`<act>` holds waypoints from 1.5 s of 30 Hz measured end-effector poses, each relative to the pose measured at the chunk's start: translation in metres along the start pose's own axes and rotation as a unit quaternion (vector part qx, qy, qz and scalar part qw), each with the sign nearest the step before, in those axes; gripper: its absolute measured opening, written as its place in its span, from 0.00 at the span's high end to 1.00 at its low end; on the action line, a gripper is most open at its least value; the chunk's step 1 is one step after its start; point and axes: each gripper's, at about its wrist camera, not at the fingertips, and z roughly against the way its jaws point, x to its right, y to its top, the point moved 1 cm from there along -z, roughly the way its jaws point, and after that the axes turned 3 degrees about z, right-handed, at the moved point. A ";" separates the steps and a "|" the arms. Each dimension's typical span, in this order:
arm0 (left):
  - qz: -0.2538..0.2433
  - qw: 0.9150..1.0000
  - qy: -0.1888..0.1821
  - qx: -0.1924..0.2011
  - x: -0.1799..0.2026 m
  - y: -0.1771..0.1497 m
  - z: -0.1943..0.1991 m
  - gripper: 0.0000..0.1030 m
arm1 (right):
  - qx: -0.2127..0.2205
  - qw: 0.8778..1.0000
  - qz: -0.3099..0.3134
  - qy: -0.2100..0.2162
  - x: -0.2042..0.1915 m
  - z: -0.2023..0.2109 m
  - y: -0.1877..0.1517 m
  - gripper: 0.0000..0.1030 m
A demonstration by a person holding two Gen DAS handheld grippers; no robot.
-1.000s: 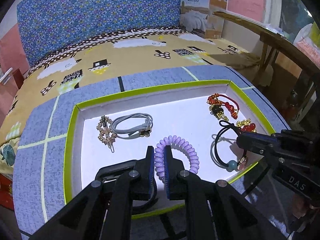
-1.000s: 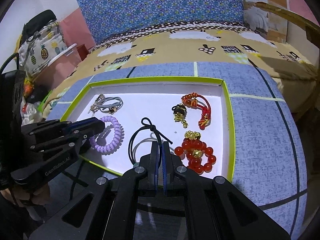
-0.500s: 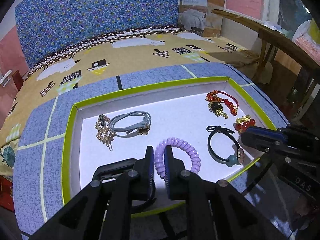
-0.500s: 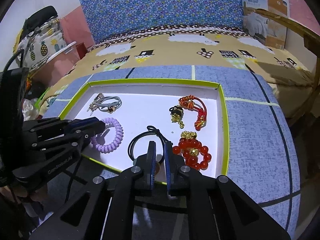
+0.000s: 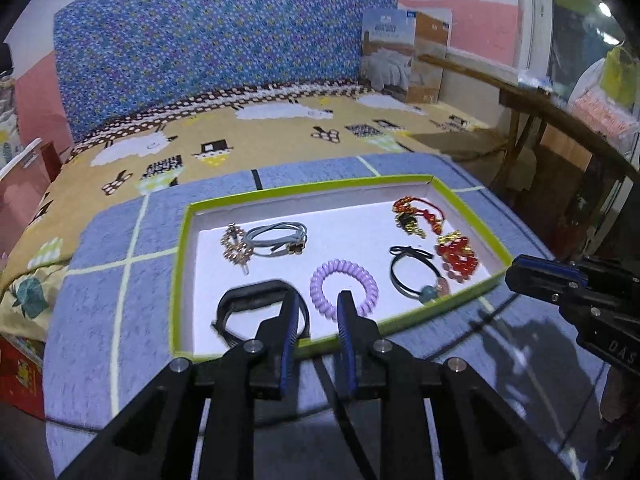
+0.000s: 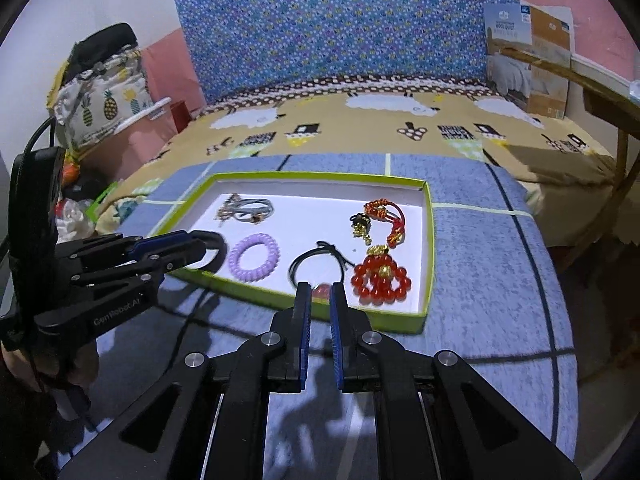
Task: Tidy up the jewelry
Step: 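Withdraw both tools from the box toward the ring and blue coil, then grasp the light blue coil bracelet with the right tool while the left tool grasps the gold ring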
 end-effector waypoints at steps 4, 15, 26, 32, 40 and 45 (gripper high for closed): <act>0.014 1.000 -0.002 0.021 0.000 -0.014 0.029 0.80 | 0.019 1.000 0.004 0.004 -0.012 0.028 -0.012 0.91; 0.021 0.998 0.003 0.064 0.012 -0.063 0.097 0.80 | 0.049 0.998 0.032 -0.005 -0.044 0.079 -0.057 0.90; 0.009 0.997 0.015 0.075 0.024 -0.101 0.131 0.78 | 0.068 0.997 0.032 0.004 -0.059 0.109 -0.093 0.66; 0.011 0.997 0.018 0.077 0.023 -0.115 0.142 0.72 | 0.064 0.998 0.027 0.001 -0.057 0.117 -0.107 0.66; 0.008 0.996 0.020 0.082 0.025 -0.118 0.145 0.72 | 0.050 0.998 0.024 -0.005 -0.055 0.116 -0.117 0.66; 0.007 0.997 0.017 0.079 0.026 -0.118 0.144 0.72 | 0.049 0.998 0.024 -0.010 -0.054 0.117 -0.118 0.66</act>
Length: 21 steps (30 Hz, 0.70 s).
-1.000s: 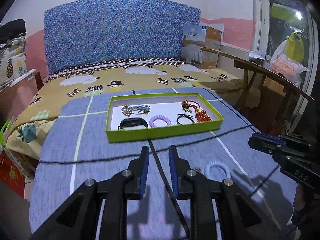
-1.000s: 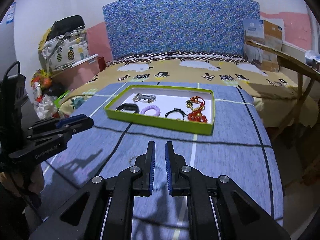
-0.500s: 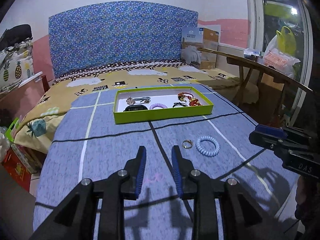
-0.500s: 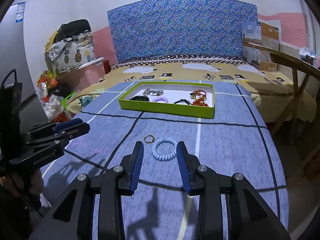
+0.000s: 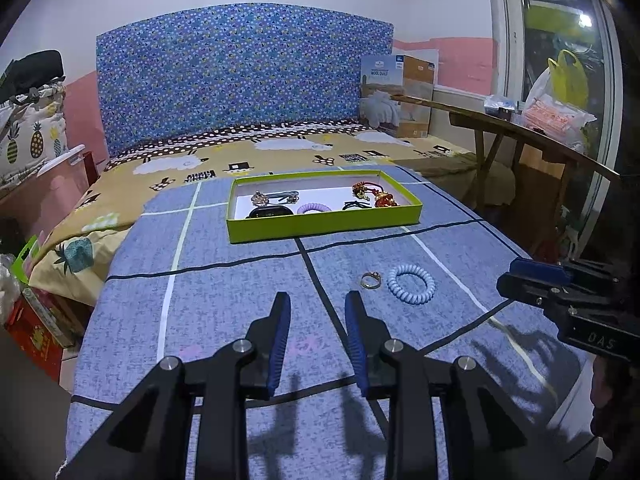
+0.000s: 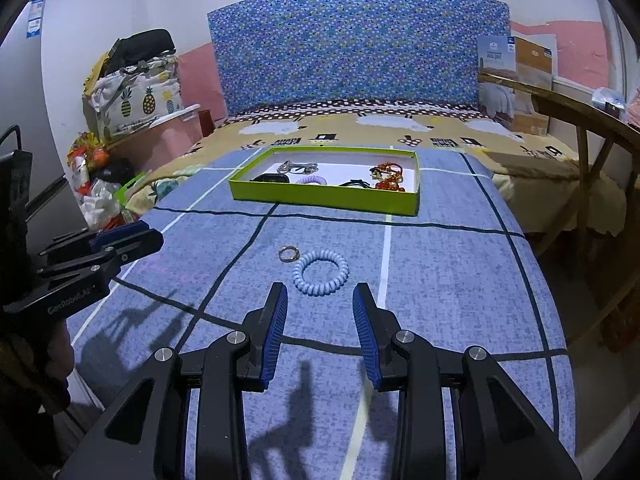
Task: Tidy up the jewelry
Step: 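Grasp the light blue coil bracelet with the right tool while the left tool grasps the gold ring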
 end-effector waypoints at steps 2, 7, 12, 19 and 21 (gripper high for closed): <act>0.000 1.000 -0.001 -0.001 0.000 0.000 0.000 0.71 | -0.002 1.000 0.000 -0.002 0.001 -0.001 0.000 0.66; -0.001 1.000 -0.003 -0.008 0.000 0.002 -0.007 0.72 | -0.007 1.000 0.000 -0.004 0.000 -0.004 0.001 0.66; -0.007 1.000 -0.012 -0.022 0.003 0.004 -0.021 0.71 | -0.012 1.000 -0.004 -0.003 0.003 -0.011 0.002 0.66; -0.020 0.998 -0.030 -0.043 0.011 0.007 -0.045 0.71 | -0.026 1.000 -0.011 -0.002 0.009 -0.026 0.006 0.66; -0.024 0.998 -0.033 -0.050 0.013 0.008 -0.052 0.71 | -0.032 0.999 -0.011 -0.003 0.011 -0.032 0.008 0.66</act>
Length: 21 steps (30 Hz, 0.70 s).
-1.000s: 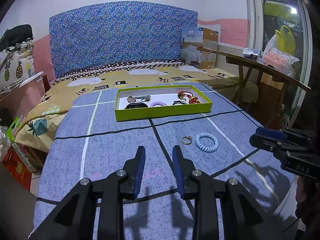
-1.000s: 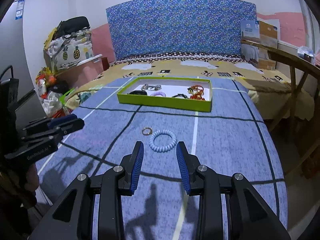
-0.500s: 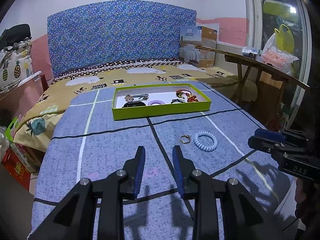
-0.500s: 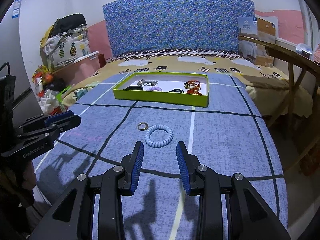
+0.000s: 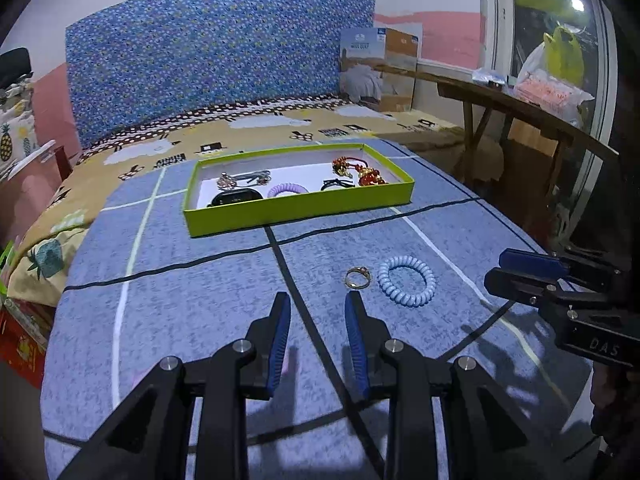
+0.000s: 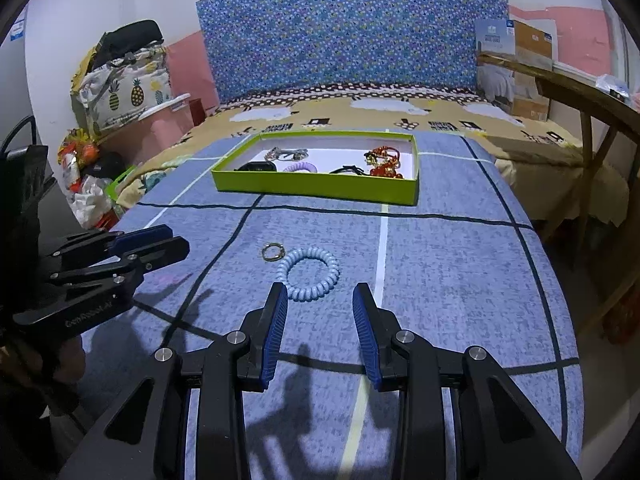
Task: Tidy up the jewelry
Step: 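Grasp the light blue coil bracelet with the right tool while the left tool grasps the gold ring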
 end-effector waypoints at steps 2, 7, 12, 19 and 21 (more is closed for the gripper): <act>-0.002 1.000 -0.002 -0.006 0.001 0.002 -0.007 0.71 | -0.005 1.000 -0.003 0.003 0.002 -0.006 0.002 0.66; -0.002 1.000 -0.009 -0.019 0.000 0.007 -0.020 0.71 | -0.021 1.000 -0.016 0.005 0.008 -0.021 0.007 0.66; -0.002 0.999 -0.018 -0.028 0.000 0.011 -0.029 0.71 | -0.043 0.999 -0.019 0.006 0.011 -0.040 0.011 0.66; -0.001 0.999 -0.027 -0.034 0.000 0.016 -0.036 0.69 | -0.075 0.997 -0.015 0.010 0.009 -0.064 0.015 0.78; -0.001 0.999 -0.031 -0.036 0.000 0.017 -0.038 0.65 | -0.083 0.996 -0.012 0.011 0.008 -0.069 0.015 0.81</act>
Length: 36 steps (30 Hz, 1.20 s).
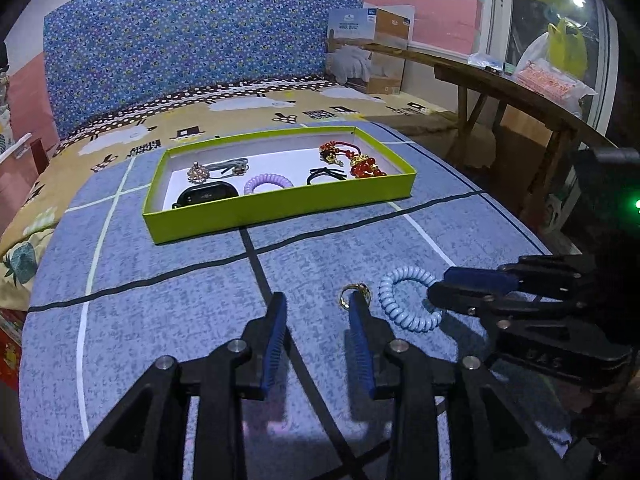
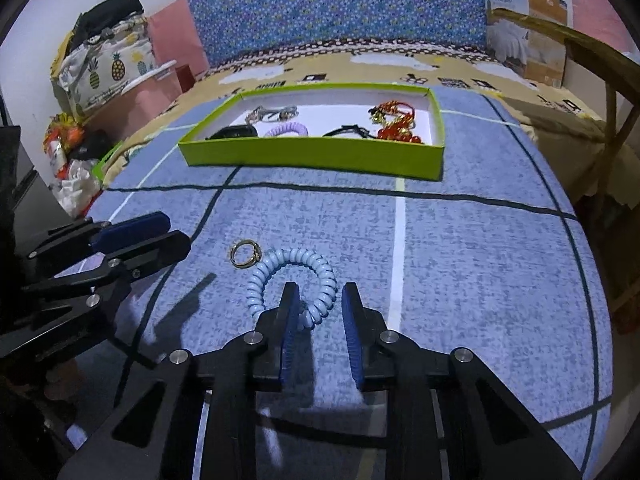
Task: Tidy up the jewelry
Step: 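Grasp the light blue coil bracelet with the right tool while the left tool grasps the gold ring, then carry the gold ring and blue coil into the green box and open both tools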
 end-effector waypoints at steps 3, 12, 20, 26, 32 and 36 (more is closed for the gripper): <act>-0.002 1.000 -0.005 -0.003 0.002 0.001 -0.003 0.64 | -0.009 1.000 0.009 -0.003 -0.002 -0.004 0.000 0.88; -0.023 0.999 -0.024 -0.029 0.015 0.003 -0.020 0.64 | -0.008 1.000 -0.003 -0.022 0.014 0.004 -0.004 0.91; -0.049 0.996 -0.007 -0.072 0.028 0.005 -0.042 0.64 | -0.004 1.000 -0.027 -0.015 0.029 0.010 -0.009 0.91; -0.069 0.995 -0.002 -0.074 0.036 0.005 -0.045 0.73 | 0.001 0.999 -0.030 -0.012 0.031 0.012 -0.010 0.91; -0.070 0.995 -0.001 -0.070 0.036 0.004 -0.041 0.79 | 0.008 0.999 -0.032 -0.011 0.031 0.017 -0.011 0.91; -0.053 0.997 -0.009 -0.060 0.031 0.001 -0.031 0.79 | 0.015 0.999 -0.036 -0.008 0.031 0.023 -0.014 0.91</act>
